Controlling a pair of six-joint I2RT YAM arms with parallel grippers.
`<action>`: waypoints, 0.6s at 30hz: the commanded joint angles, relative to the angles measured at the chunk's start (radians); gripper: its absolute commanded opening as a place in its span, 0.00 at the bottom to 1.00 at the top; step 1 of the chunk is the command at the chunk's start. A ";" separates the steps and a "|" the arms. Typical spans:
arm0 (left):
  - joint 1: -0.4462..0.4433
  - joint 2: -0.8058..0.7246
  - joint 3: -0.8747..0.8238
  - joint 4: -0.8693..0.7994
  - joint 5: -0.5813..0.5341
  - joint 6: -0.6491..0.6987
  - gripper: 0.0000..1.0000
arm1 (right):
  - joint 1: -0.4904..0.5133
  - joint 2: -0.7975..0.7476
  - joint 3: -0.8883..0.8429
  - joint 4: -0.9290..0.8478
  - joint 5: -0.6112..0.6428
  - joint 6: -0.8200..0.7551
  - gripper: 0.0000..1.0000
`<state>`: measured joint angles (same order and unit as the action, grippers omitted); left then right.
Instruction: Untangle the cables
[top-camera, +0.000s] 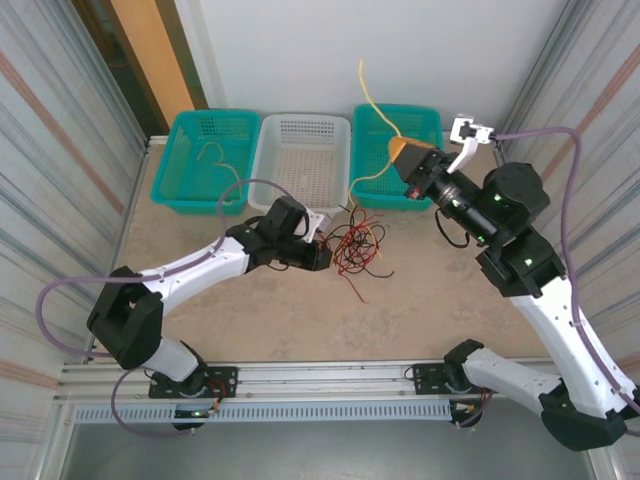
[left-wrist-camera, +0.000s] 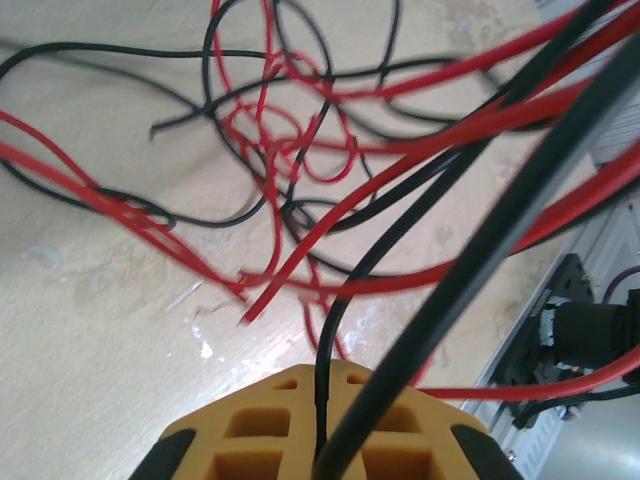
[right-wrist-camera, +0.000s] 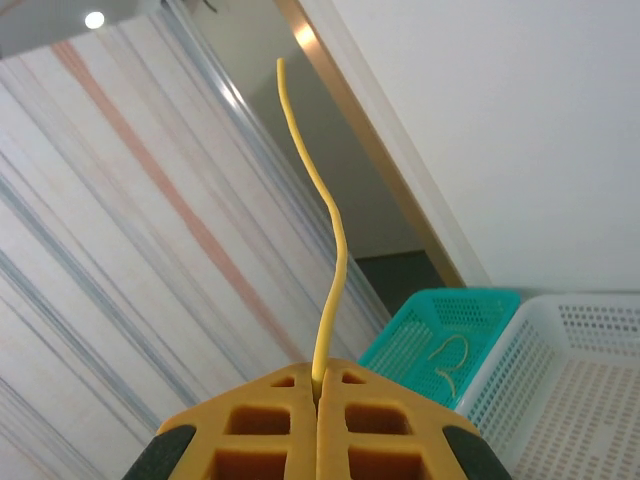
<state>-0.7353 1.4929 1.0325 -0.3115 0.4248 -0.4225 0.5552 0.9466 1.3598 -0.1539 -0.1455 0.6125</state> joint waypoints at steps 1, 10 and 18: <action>-0.007 -0.051 -0.034 -0.086 -0.053 0.038 0.00 | -0.030 -0.048 0.045 0.039 0.026 -0.043 0.00; 0.005 -0.090 -0.076 -0.115 -0.068 0.040 0.00 | -0.072 -0.051 0.043 0.024 0.013 -0.027 0.00; 0.042 -0.151 -0.009 -0.275 -0.128 0.088 0.33 | -0.072 -0.042 0.019 0.019 -0.006 -0.016 0.00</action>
<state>-0.7055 1.3876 0.9741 -0.4999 0.3298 -0.3695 0.4885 0.8989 1.3872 -0.1574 -0.1329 0.5941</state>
